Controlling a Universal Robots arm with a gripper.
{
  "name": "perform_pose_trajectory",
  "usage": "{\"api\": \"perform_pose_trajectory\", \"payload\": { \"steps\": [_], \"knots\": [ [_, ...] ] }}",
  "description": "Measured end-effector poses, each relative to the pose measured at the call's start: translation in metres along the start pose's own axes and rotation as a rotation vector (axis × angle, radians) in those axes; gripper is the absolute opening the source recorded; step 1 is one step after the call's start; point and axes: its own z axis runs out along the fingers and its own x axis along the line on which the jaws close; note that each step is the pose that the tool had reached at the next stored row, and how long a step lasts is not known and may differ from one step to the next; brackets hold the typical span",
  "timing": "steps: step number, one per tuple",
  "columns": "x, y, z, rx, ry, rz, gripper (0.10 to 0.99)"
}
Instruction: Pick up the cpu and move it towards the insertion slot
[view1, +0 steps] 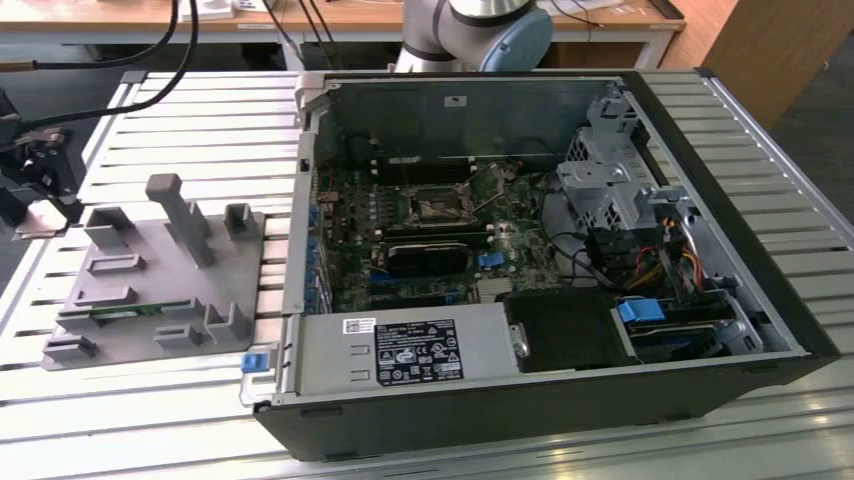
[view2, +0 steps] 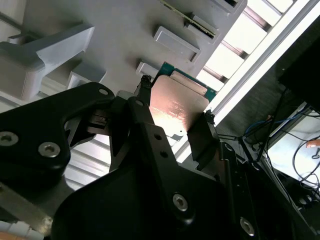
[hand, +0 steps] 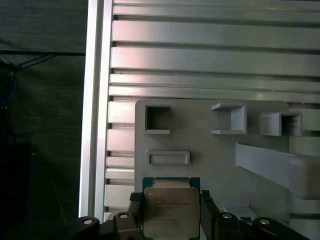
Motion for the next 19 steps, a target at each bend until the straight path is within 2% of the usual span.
{"api": "perform_pose_trajectory", "payload": {
  "steps": [13,19],
  "knots": [
    [0.0,0.0009,-0.0247,0.0,-0.0001,0.0,0.541],
    [0.0001,0.0013,-0.0337,0.0,0.0,0.0,0.541]
  ]
}}
